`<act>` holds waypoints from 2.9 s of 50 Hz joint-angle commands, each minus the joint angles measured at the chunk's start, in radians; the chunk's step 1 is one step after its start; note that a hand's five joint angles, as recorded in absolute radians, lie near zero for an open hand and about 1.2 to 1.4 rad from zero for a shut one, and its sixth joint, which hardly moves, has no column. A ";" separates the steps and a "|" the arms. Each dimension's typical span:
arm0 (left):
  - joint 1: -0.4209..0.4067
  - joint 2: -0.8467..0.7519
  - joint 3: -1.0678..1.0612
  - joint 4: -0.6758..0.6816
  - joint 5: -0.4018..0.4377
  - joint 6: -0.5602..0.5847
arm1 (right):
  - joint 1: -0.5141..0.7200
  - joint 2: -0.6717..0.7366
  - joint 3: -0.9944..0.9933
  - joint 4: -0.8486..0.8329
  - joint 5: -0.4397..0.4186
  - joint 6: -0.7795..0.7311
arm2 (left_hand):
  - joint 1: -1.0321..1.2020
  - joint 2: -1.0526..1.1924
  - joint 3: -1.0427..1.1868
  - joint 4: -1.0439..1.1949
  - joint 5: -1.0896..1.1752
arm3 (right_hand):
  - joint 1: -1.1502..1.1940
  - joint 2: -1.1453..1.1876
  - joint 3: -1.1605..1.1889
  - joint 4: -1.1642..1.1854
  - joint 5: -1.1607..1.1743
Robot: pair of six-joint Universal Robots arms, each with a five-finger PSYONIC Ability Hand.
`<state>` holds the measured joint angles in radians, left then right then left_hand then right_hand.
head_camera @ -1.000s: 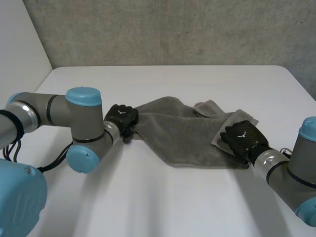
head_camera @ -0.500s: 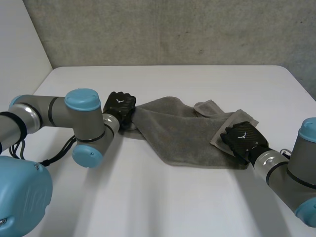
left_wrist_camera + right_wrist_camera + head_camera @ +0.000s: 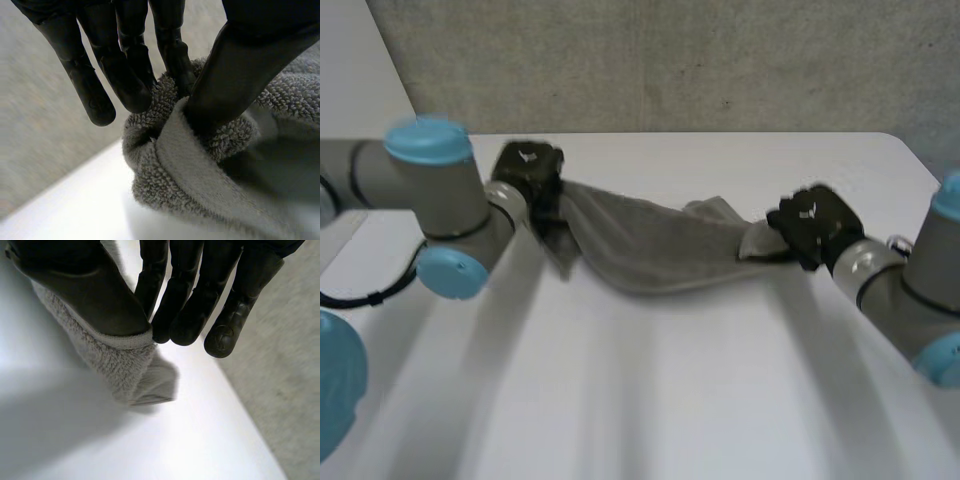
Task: Fold the towel.
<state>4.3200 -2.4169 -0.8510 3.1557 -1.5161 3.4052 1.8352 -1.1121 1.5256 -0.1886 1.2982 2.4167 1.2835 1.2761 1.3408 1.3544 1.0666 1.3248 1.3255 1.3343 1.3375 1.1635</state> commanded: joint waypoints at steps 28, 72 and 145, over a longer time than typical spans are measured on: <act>0.294 0.136 -0.076 0.087 0.485 -0.535 | 0.079 0.215 -0.656 0.305 0.061 0.435 | 0.113 0.120 0.056 0.042 0.155 | 0.071 0.071 0.062 0.059 0.058; 0.500 0.380 -0.381 -0.106 0.803 -0.562 | -0.054 -0.144 -0.300 0.311 0.092 0.463 | 0.113 0.120 0.056 0.042 0.155 | 0.071 0.071 0.062 0.059 0.058; 0.256 0.228 -0.717 0.195 0.430 0.250 | 0.016 -0.049 -0.036 0.133 0.185 0.375 | -0.500 -0.493 -0.558 -0.571 -0.458 | -0.805 -0.806 -0.815 -0.818 -0.819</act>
<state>4.5892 -2.1632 -1.5920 3.3498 -1.0537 3.6590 1.8516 -1.1670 1.4854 -0.0481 1.4836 2.7931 0.7810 0.7898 0.7895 0.7873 0.6107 0.5568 0.5857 0.5673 0.5736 0.3564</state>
